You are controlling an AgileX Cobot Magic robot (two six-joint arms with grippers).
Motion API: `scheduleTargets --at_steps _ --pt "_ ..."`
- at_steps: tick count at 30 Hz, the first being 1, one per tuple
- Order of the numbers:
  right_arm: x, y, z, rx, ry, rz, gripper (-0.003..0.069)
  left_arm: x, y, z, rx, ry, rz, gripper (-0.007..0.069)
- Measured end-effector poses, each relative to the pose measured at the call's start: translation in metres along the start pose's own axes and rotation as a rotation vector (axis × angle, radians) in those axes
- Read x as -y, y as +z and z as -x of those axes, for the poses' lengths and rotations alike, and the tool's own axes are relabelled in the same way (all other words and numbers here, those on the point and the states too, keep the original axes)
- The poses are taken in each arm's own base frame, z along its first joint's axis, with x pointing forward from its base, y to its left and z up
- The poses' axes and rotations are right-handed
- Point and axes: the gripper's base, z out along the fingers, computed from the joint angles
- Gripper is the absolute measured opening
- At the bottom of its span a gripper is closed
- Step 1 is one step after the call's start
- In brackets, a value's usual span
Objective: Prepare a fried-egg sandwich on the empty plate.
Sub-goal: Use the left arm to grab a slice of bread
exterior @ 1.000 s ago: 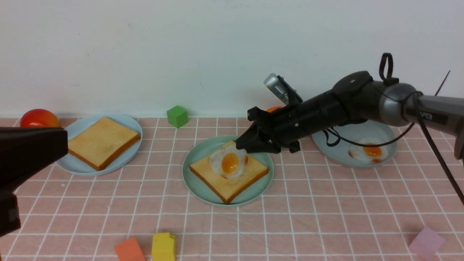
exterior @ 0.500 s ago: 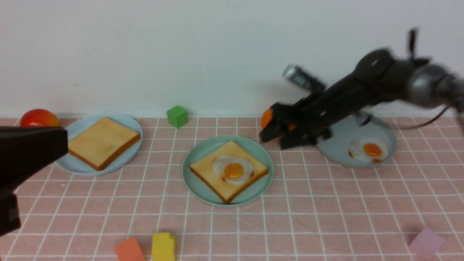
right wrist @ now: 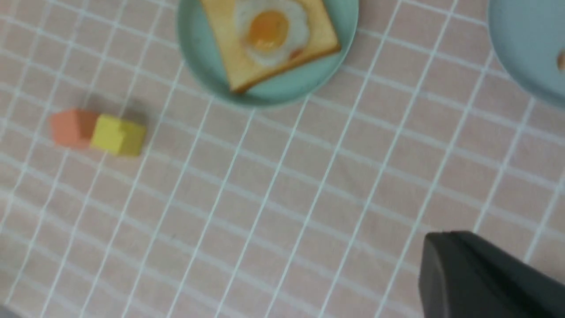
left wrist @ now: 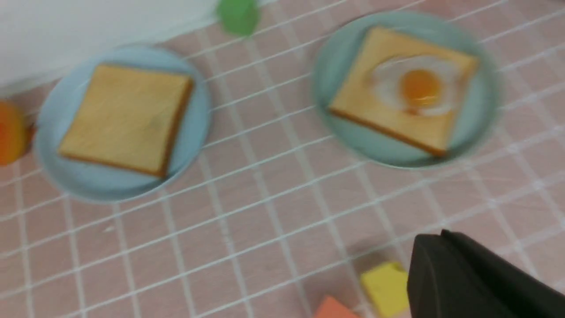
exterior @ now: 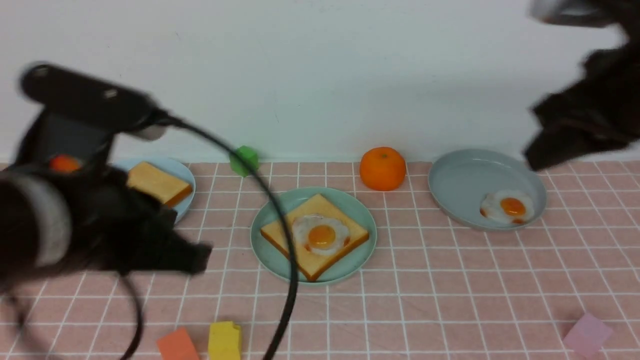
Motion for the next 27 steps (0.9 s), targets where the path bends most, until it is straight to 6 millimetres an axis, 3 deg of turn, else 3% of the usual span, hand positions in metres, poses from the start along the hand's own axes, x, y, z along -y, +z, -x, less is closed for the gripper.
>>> scheduleTargets --at_steps 1,3,5,7,8,15,21,27 --pt "-0.003 -0.007 -0.007 0.015 -0.003 0.000 0.0002 -0.002 0.005 0.003 -0.010 -0.007 0.009 -0.0013" --pt "-0.016 -0.034 -0.035 0.087 -0.024 -0.003 0.0002 -0.026 0.032 0.017 -0.090 -0.087 0.050 -0.0013" --pt "-0.022 -0.047 -0.055 0.135 -0.052 -0.010 0.0002 -0.045 0.048 0.022 -0.156 -0.146 0.043 -0.0013" --pt "-0.026 -0.055 -0.066 0.184 -0.084 -0.018 0.0002 -0.057 0.062 0.026 -0.209 -0.153 0.025 -0.0013" --pt "-0.031 -0.066 -0.077 0.258 -0.137 -0.030 0.0002 -0.075 0.080 0.028 -0.279 -0.207 -0.009 -0.0013" --pt "-0.053 -0.098 -0.116 0.464 -0.322 -0.017 0.0003 -0.136 0.154 0.029 -0.426 -0.270 -0.057 -0.0013" --pt "-0.059 -0.098 -0.119 0.474 -0.390 0.016 0.0003 -0.155 0.200 0.030 -0.465 -0.218 -0.015 0.0034" --pt "-0.061 -0.097 -0.116 0.499 -0.439 0.022 0.0003 -0.166 0.243 0.031 -0.435 -0.185 0.013 0.0232"
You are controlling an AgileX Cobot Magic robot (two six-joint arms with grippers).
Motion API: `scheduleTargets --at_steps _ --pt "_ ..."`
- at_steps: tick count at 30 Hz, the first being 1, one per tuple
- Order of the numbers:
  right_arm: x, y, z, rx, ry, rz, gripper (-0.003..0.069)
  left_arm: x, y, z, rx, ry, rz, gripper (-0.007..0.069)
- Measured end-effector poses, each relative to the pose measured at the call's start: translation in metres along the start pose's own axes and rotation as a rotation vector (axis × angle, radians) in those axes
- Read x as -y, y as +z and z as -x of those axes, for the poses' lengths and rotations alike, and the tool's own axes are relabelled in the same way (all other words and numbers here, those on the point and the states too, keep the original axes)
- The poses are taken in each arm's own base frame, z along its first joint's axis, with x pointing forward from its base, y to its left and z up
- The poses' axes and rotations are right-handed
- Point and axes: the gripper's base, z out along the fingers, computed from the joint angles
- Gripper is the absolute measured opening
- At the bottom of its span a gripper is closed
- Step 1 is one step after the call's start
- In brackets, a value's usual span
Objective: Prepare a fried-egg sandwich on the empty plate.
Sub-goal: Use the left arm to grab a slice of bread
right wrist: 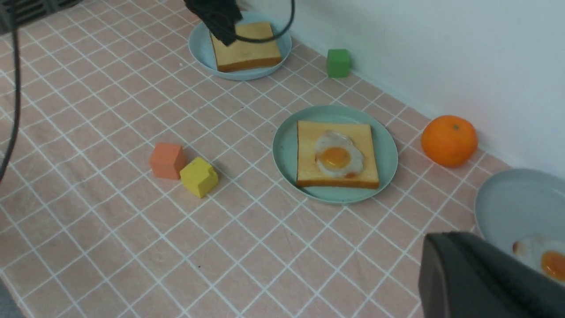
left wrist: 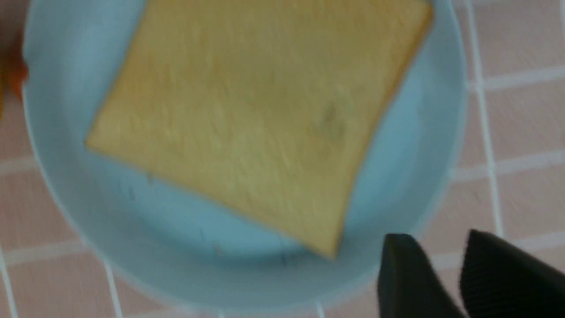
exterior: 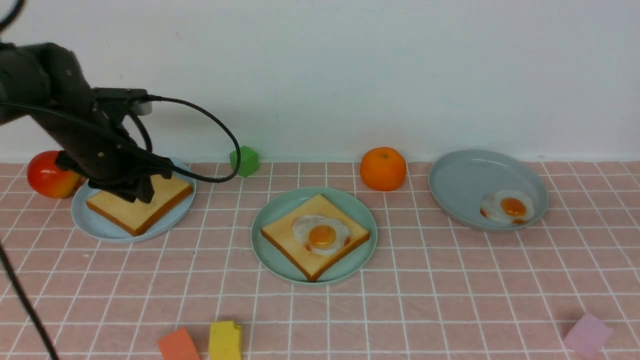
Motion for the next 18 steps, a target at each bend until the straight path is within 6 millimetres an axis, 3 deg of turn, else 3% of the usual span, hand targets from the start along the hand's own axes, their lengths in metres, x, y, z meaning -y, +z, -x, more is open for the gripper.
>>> scheduleTargets --at_steps 5,11,18 --pt "0.001 0.010 -0.007 -0.033 0.009 0.012 0.0006 -0.001 0.024 0.006 0.044 0.124 0.030 0.0347" --pt "0.002 0.014 -0.009 -0.056 0.015 0.019 0.0006 0.013 0.039 0.006 0.022 0.295 0.086 0.0362" --pt "0.002 0.014 -0.010 -0.058 0.015 0.020 0.0008 0.012 0.062 0.001 -0.010 0.344 0.108 0.0362"
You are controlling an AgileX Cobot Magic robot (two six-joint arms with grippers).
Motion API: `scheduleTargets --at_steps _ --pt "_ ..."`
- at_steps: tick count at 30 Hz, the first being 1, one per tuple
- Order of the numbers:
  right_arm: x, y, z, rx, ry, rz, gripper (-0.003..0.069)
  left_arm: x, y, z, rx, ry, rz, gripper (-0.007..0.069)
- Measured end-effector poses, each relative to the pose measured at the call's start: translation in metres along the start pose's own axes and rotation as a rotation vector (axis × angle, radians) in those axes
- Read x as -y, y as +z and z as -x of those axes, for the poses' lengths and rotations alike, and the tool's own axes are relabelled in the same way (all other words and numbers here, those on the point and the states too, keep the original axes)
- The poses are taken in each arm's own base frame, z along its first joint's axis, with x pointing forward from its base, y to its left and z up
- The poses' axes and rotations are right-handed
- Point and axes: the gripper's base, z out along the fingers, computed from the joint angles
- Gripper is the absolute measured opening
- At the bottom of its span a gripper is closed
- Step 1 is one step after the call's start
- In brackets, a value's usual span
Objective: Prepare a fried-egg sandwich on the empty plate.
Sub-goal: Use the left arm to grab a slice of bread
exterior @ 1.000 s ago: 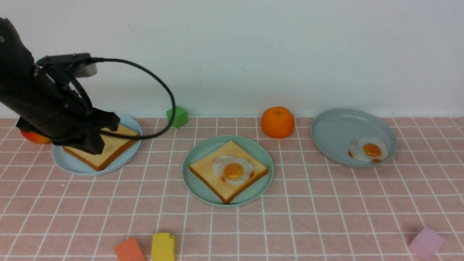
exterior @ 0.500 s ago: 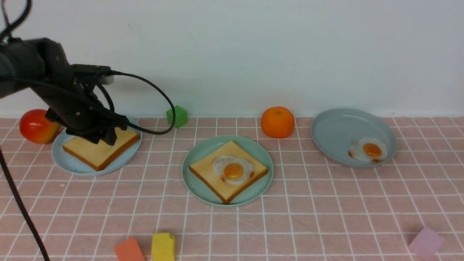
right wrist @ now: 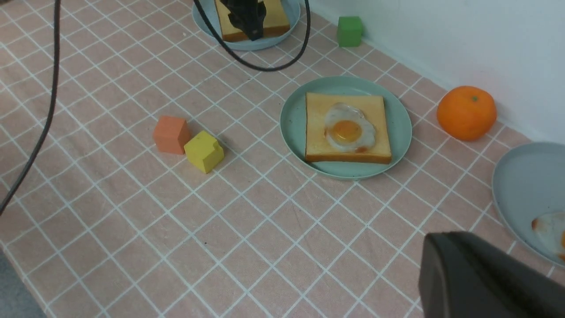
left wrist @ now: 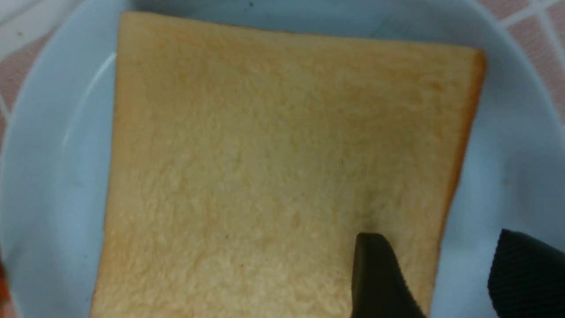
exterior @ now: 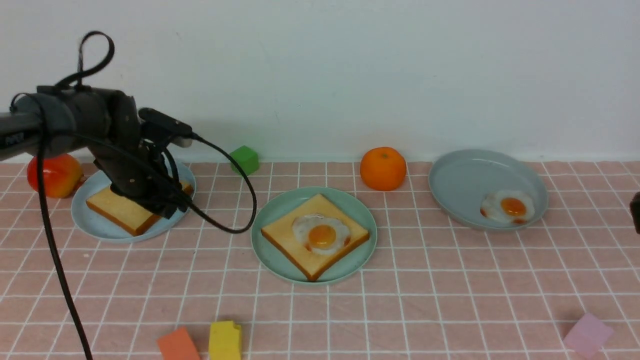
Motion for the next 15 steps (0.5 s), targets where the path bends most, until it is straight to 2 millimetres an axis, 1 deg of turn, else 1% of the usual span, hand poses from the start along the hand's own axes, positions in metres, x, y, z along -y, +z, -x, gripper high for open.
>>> scheduleTargets --at_steps 1,6,9,11,13,14,15 --pt "0.0000 0.0000 0.0000 0.000 0.000 0.000 0.0008 0.0001 0.0028 -0.0005 -0.003 0.003 0.001 0.0362" --pt "0.0000 0.0000 0.0000 0.000 0.000 0.000 0.0010 -0.0009 0.0038 -0.0001 -0.003 0.010 0.020 0.0361" --pt "0.0000 0.0000 -0.0001 -0.001 0.000 0.000 0.0010 -0.0015 0.0065 -0.0003 -0.004 0.007 0.034 0.0347" --pt "-0.0001 0.0000 -0.0001 -0.001 0.000 0.001 0.0010 -0.0021 0.0078 -0.0004 -0.003 -0.005 0.042 0.0315" --pt "-0.0001 0.0000 -0.0001 -0.001 0.000 0.001 0.0010 -0.0028 0.0078 -0.0002 0.000 -0.013 0.050 0.0249" --pt "-0.0001 0.0000 -0.0001 -0.001 0.000 0.001 0.0010 -0.0029 0.0078 -0.0003 -0.001 -0.013 0.051 0.0242" --pt "-0.0001 0.0000 -0.0002 -0.002 0.000 0.001 0.0010 -0.0030 0.0084 -0.0004 -0.002 -0.011 0.053 0.0190"
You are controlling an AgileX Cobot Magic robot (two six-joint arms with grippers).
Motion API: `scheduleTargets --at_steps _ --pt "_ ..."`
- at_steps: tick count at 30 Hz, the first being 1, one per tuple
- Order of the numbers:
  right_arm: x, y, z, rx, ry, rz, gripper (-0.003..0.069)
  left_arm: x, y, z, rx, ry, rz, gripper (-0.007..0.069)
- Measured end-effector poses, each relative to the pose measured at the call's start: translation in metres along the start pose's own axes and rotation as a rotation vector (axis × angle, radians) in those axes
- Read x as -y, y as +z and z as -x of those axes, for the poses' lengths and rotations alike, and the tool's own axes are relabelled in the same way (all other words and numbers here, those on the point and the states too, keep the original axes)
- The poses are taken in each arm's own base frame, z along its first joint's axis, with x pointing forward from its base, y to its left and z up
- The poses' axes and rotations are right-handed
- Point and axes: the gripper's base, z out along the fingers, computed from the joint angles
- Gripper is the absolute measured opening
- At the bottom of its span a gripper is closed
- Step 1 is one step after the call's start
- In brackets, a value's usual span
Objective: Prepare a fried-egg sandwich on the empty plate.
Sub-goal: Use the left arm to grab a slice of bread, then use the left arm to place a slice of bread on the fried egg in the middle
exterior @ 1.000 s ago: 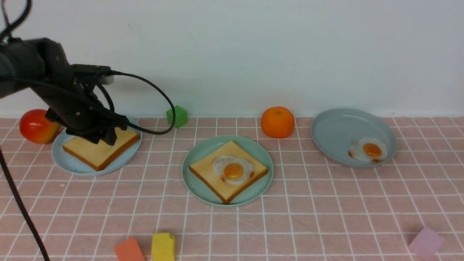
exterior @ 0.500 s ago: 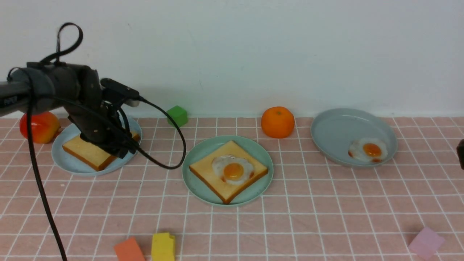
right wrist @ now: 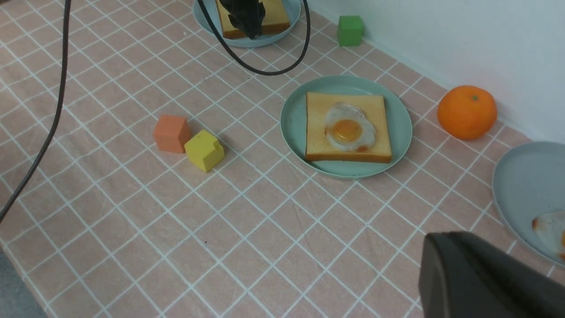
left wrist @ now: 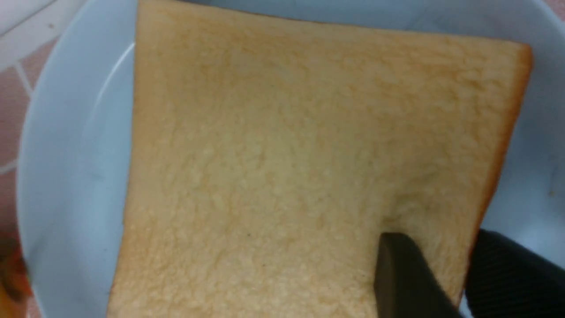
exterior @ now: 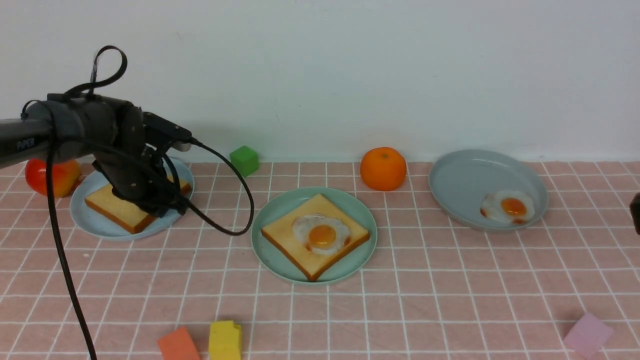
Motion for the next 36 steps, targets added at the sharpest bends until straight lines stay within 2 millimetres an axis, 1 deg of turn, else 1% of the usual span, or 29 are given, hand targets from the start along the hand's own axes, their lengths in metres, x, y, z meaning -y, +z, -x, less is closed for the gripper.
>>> scheduleTargets --at_steps 1,2,3,5,9,11,13,14,15,16,18,19,20,21,22,23,26,27,28,29,30,31,32,33,36 --pt "0.000 0.000 0.000 0.000 0.000 0.000 0.0010 0.000 0.000 0.000 0.000 0.000 0.000 0.0175" --pt "0.000 0.000 0.000 0.000 0.000 0.000 0.0010 0.000 0.001 0.000 0.000 0.003 0.002 0.0119" --pt "0.000 0.000 0.000 -0.001 0.000 0.000 0.0010 0.000 0.001 0.001 0.001 0.001 0.003 0.0078" --pt "0.000 0.000 0.000 -0.001 0.000 0.000 0.0010 -0.001 0.001 0.001 0.004 -0.016 0.004 0.0026" --pt "0.000 0.000 0.000 -0.001 0.000 0.000 0.0010 -0.002 -0.002 0.002 0.014 -0.045 0.008 0.0020" --pt "0.000 0.000 0.000 -0.001 0.000 0.000 0.0011 -0.003 -0.012 0.004 0.028 -0.047 0.017 0.0020" --pt "0.000 0.000 0.000 -0.002 -0.002 -0.001 0.0013 -0.007 -0.029 0.008 0.056 -0.053 0.029 0.0020" --pt "0.001 0.000 0.000 -0.004 -0.005 -0.006 0.0014 -0.009 -0.049 0.013 0.095 -0.060 0.040 0.0020" --pt "0.001 0.000 -0.001 -0.006 -0.008 -0.010 0.0014 -0.010 -0.059 0.016 0.114 -0.065 0.044 0.0020" --pt "0.001 0.000 -0.001 -0.011 -0.013 -0.016 0.0014 -0.010 -0.077 0.020 0.146 -0.069 0.047 0.0020" --pt "0.003 0.000 -0.002 -0.024 -0.025 -0.030 0.0014 -0.001 -0.108 0.027 0.201 -0.073 0.032 0.0020" --pt "0.003 0.000 -0.003 -0.031 -0.026 -0.036 0.0014 0.004 -0.117 0.030 0.217 -0.070 0.022 0.0020" --pt "0.004 0.000 -0.004 -0.040 -0.022 -0.041 0.0014 0.016 -0.129 0.034 0.236 -0.062 -0.003 0.0020" --pt "0.005 0.000 -0.005 -0.050 -0.017 -0.051 0.0015 0.037 -0.141 0.040 0.250 -0.043 -0.052 0.0020" --pt "0.005 0.000 -0.005 -0.055 -0.008 -0.056 0.0015 0.048 -0.143 0.041 0.238 -0.031 -0.079 0.0020" --pt "0.006 0.000 -0.006 -0.066 -0.001 -0.064 0.0015 0.068 -0.146 0.044 0.236 -0.009 -0.121 0.0020" --pt "0.007 -0.001 -0.010 -0.103 0.018 -0.085 0.0015 0.132 -0.142 0.049 0.201 0.104 -0.220 0.0020" --pt "0.007 -0.002 -0.011 -0.111 0.022 -0.088 0.0015 0.148 -0.140 0.050 0.196 0.137 -0.236 0.0020" --pt "0.007 -0.003 -0.011 -0.110 0.021 -0.089 0.0015 0.155 -0.139 0.050 0.195 0.155 -0.239 0.0020" --pt "0.006 -0.005 -0.012 -0.114 0.027 -0.089 0.0015 0.178 -0.135 0.051 0.197 0.211 -0.252 0.0020" --pt "0.006 -0.006 -0.012 -0.112 0.030 -0.091 0.0015 0.195 -0.130 0.051 0.202 0.263 -0.249 0.0020" --pt "0.005 -0.008 -0.013 -0.113 0.032 -0.090 0.0015 0.206 -0.126 0.051 0.211 0.306 -0.240 0.0020" --pt "0.005 -0.009 -0.013 -0.113 0.033 -0.089 0.0015 0.208 -0.126 0.050 0.209 0.314 -0.238 0.0020" --pt "0.003 -0.011 -0.015 -0.115 0.033 -0.088 0.0015 0.220 -0.122 0.050 0.223 0.361 -0.222 0.0020" --pt "0.001 -0.016 -0.017 -0.124 0.030 -0.087 0.0018 0.234 -0.115 0.050 0.242 0.417 -0.191 0.0020"
